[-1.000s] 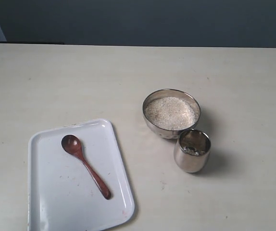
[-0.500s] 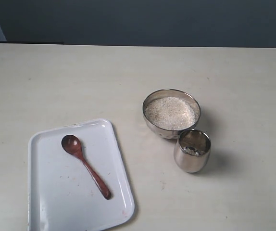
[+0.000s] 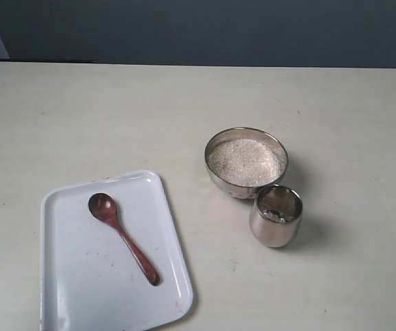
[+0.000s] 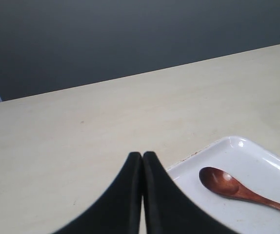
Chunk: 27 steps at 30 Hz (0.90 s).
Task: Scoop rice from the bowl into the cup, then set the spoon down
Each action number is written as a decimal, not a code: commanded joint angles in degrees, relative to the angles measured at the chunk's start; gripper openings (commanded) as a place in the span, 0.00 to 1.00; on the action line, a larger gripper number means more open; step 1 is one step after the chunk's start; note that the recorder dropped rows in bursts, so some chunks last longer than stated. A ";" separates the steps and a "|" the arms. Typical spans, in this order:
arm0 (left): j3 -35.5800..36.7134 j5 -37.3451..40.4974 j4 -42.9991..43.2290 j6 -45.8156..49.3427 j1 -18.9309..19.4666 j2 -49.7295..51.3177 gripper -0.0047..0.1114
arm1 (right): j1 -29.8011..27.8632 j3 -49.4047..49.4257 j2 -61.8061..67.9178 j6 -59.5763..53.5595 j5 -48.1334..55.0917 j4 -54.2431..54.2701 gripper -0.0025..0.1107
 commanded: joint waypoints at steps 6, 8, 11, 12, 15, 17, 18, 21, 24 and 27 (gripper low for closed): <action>-0.14 -0.83 0.10 -0.27 -0.26 -0.25 0.04 | -0.36 0.91 -0.39 -0.38 2.33 -0.29 0.02; -0.14 -0.83 0.10 -0.27 -0.26 -0.25 0.04 | -0.36 0.91 -0.39 -0.38 4.02 0.55 0.02; -0.14 -0.83 0.10 -0.27 -0.26 -0.25 0.04 | -0.36 0.91 -0.39 -0.38 4.80 0.31 0.02; -0.14 -0.83 0.10 -0.27 -0.26 -0.25 0.04 | -0.36 0.91 -0.39 -0.38 4.80 0.31 0.02; -0.14 -0.83 0.10 -0.27 -0.26 -0.25 0.04 | -0.36 0.91 -0.39 -0.38 4.80 0.31 0.02; -0.14 -0.83 0.10 -0.27 -0.26 -0.25 0.04 | -0.36 0.91 -0.39 -0.38 4.80 0.31 0.02; -0.14 -0.83 0.10 -0.27 -0.26 -0.25 0.04 | -0.36 0.91 -0.39 -0.38 4.80 0.31 0.02; -0.14 -0.83 0.10 -0.27 -0.26 -0.25 0.04 | -0.36 0.91 -0.39 -0.38 4.80 0.31 0.02; -0.14 -0.83 0.10 -0.27 -0.26 -0.25 0.04 | -0.36 0.91 -0.39 0.00 4.80 0.44 0.02; -0.14 -0.83 0.10 -0.27 -0.26 -0.25 0.04 | -0.36 0.91 -0.39 0.00 4.80 0.61 0.02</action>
